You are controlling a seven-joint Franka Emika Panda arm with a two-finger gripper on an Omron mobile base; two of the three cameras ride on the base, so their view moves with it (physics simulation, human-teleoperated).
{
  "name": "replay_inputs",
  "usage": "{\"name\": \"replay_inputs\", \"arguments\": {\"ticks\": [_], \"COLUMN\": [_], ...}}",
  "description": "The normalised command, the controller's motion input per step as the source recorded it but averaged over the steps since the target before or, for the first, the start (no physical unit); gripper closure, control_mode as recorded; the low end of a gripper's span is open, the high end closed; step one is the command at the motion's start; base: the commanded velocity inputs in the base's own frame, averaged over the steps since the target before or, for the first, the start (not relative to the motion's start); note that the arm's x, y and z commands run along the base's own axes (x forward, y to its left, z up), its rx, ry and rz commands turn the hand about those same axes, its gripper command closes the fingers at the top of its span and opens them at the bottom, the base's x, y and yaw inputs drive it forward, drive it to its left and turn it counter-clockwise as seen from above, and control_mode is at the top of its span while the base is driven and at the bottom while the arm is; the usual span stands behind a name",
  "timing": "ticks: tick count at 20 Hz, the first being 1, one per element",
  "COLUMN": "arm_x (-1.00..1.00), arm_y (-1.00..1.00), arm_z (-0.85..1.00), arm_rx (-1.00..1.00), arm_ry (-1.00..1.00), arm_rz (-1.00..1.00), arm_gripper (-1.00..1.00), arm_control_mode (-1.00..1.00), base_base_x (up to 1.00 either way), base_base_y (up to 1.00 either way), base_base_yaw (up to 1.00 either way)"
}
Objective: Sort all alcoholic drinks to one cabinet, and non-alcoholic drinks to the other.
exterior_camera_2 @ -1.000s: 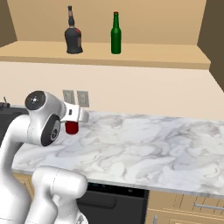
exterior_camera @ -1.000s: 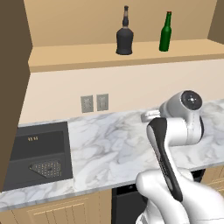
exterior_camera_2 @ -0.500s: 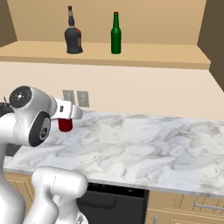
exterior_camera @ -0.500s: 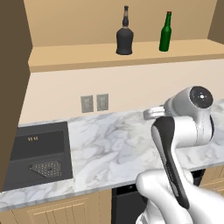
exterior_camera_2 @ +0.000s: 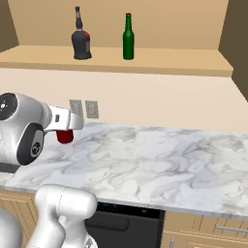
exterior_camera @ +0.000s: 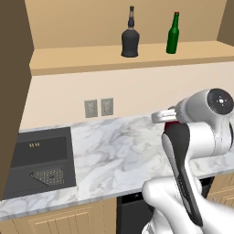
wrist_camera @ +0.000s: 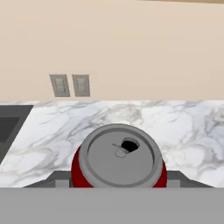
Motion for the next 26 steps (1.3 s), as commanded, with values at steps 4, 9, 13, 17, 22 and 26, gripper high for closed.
{"name": "replay_inputs", "arguments": {"ticks": [4, 9, 13, 17, 22, 26], "arm_x": [-0.29, -0.31, -0.27, -0.23, -0.16, -0.07], "arm_y": [0.03, 0.01, 0.00, 0.00, 0.00, 0.00], "arm_z": [0.28, 0.26, 0.14, 0.08, 0.11, 0.10], "arm_rx": [0.00, 0.00, 0.00, 0.00, 0.00, 0.00], "arm_ry": [-0.02, -0.03, -0.02, -0.02, 0.00, 0.00], "arm_rz": [0.00, 0.00, 0.00, 0.00, 0.00, 0.00], "arm_gripper": [1.00, 1.00, 1.00, 1.00, 1.00, 1.00], "arm_control_mode": [-1.00, -1.00, -1.00, -1.00, -1.00, -1.00], "base_base_x": [0.00, 0.00, 0.00, 0.00, 0.00, 0.00], "base_base_y": [0.00, 0.00, 0.00, 0.00, 0.00, 0.00], "base_base_yaw": [0.00, 0.00, 0.00, 0.00, 0.00, 0.00]}}
